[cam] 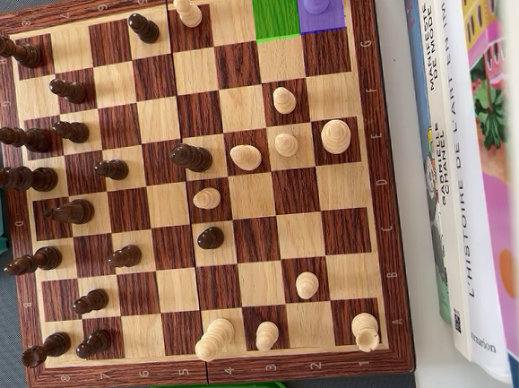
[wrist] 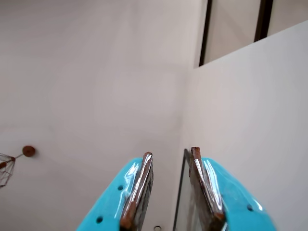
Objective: Play chess
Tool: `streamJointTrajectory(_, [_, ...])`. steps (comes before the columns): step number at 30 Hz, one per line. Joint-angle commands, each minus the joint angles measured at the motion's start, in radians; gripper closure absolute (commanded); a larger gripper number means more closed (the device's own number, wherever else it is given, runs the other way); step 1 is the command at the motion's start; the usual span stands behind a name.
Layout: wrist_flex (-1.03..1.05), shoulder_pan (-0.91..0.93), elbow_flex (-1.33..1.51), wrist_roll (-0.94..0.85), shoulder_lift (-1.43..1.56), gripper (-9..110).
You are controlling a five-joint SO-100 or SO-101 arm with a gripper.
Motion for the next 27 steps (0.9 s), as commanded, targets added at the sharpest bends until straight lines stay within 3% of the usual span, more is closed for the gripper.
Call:
streamJointTrajectory(1, [-0.003, 0.002, 0.02, -0.006, -0.014, 89])
streamJointTrajectory(13, [0.008, 0.002, 0.02, -0.008, -0.021, 89])
streamJointTrajectory(27, [0.408, -0.008, -0.078, -0.008, -0.034, 89])
